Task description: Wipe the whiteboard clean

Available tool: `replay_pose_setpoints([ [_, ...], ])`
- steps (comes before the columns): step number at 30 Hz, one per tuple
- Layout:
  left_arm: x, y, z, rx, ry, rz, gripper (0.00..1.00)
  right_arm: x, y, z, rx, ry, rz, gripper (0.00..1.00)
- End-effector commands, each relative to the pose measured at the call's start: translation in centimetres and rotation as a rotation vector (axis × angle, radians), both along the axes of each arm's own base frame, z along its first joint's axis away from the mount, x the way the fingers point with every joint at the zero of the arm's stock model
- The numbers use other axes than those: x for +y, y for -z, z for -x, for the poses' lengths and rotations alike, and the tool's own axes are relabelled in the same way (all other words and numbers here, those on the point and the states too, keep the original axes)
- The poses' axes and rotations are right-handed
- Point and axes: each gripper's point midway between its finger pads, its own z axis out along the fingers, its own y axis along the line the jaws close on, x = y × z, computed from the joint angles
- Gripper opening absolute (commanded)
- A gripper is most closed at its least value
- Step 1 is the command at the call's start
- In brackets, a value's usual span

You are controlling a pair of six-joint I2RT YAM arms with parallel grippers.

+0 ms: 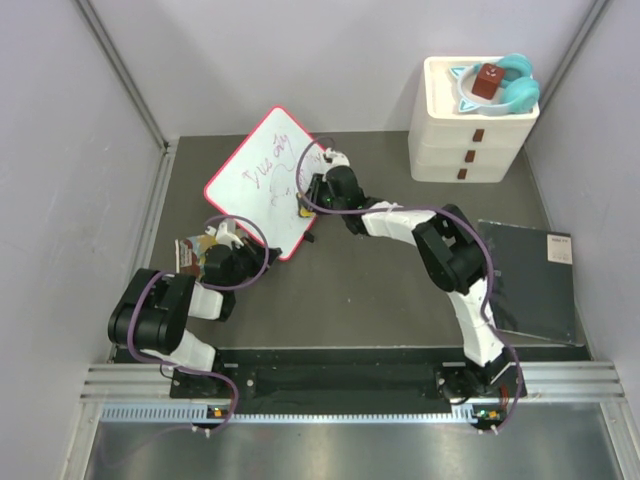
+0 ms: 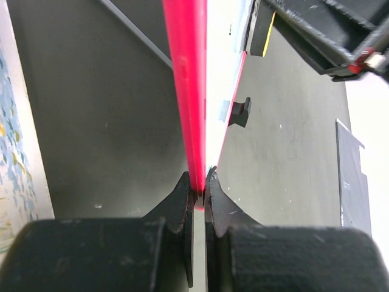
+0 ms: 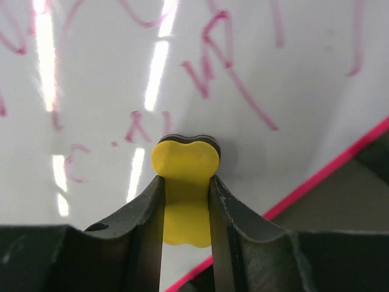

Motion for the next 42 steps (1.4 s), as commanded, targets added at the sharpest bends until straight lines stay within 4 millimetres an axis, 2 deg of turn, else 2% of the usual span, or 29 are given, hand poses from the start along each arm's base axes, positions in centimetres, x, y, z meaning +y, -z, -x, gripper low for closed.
replay_pose_setpoints([
  [1,0.3,4.2,2.6,0.147,0.028,-0.068,0.0,6.5,0.7,6.2,0.043,-0.239,0.0,0.0],
  [6,0.3,4.1,2.6,0.143,0.027,-0.069,0.0,8.4,2.2,9.2,0.152,-0.294,-0.051,0.0],
  [9,0.3,4.2,2.6,0.147,0.031,-0.067,0.0,7.9,3.9,9.5,0.193,-0.264,-0.021,0.0],
  [12,0.3,4.2,2.6,0.144,0.031,-0.068,0.0,6.3,4.8,8.5,0.201,-0.189,0.021,0.0],
  [14,0.2,4.1,2.6,0.145,0.033,-0.067,0.0,5.0,5.0,7.2,0.204,-0.143,0.028,0.0],
  [17,0.2,4.2,2.6,0.148,0.034,-0.066,0.0,2.7,5.2,4.0,0.218,-0.068,0.05,0.0],
  [18,0.2,4.2,2.6,0.148,0.034,-0.067,0.0,2.4,4.7,3.0,0.213,-0.052,0.041,0.0],
  [20,0.3,4.2,2.7,0.148,0.031,-0.067,0.0,0.1,5.1,0.9,0.236,0.004,0.031,0.0],
  [23,0.3,4.1,2.6,0.144,0.029,-0.067,0.0,-1.8,4.6,-0.7,0.221,0.039,0.032,0.0],
  [25,0.1,4.0,2.6,0.139,0.042,-0.066,0.0,-2.2,4.8,0.0,0.226,0.029,0.048,0.0],
  [26,0.1,4.1,2.7,0.141,0.043,-0.067,0.0,-1.6,4.0,0.5,0.207,0.008,0.034,0.0],
  [28,0.1,4.2,2.6,0.143,0.042,-0.069,0.0,-1.0,4.7,2.0,0.217,-0.021,0.049,0.0],
  [32,0.1,4.2,2.6,0.146,0.042,-0.069,0.0,2.2,5.2,5.7,0.2,-0.118,0.064,0.0],
  [33,0.1,4.2,2.6,0.145,0.041,-0.068,0.0,3.6,5.4,7.2,0.2,-0.152,0.069,0.0],
  [35,0.0,4.1,2.7,0.14,0.046,-0.068,0.0,4.9,5.1,8.1,0.189,-0.182,0.064,0.0],
  [36,0.1,4.1,2.7,0.137,0.045,-0.068,0.0,6.0,5.1,9.2,0.196,-0.212,0.057,0.0],
  [39,0.0,4.1,2.7,0.137,0.047,-0.068,0.0,7.5,5.1,10.6,0.235,-0.248,0.024,0.0],
  [42,0.0,4.1,2.7,0.137,0.047,-0.068,0.0,8.6,6.0,12.6,0.276,-0.28,0.021,0.0],
])
